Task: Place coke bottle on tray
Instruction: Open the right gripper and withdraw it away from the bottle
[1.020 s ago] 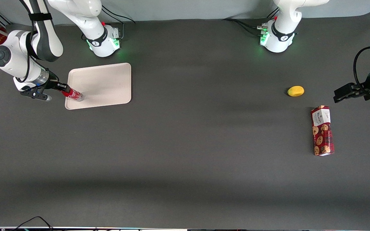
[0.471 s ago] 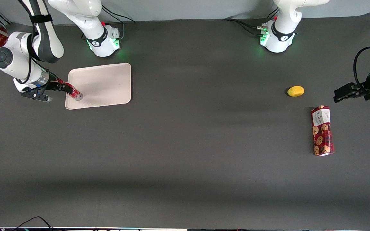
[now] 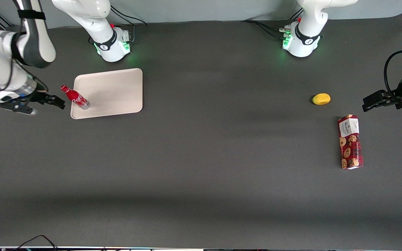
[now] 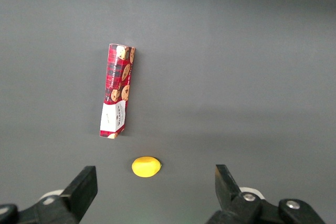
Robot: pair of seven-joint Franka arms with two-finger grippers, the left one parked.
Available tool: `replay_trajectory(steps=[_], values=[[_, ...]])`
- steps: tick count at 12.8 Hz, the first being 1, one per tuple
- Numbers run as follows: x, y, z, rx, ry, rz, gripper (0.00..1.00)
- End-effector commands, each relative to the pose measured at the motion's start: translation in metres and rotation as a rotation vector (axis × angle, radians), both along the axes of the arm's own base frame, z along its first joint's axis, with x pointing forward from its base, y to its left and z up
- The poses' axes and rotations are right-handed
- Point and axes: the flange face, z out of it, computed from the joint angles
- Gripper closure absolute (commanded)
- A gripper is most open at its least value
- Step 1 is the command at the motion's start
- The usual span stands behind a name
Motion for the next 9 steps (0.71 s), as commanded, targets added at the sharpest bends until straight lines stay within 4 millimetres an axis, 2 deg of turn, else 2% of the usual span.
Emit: replay_trajectory(steps=[1,3,5,7,9], values=[[0.052,0.017,0.076,-0.021,-0.027,0.036,0.00],[0.081,0.021,0.121,-0.004,-0.036,0.034,0.00],[0.099,0.021,0.170,0.031,-0.024,0.081,0.00],[0.104,0.046,0.215,0.045,-0.045,0.130,0.00],[0.099,0.055,0.238,0.100,-0.035,0.131,0.00]])
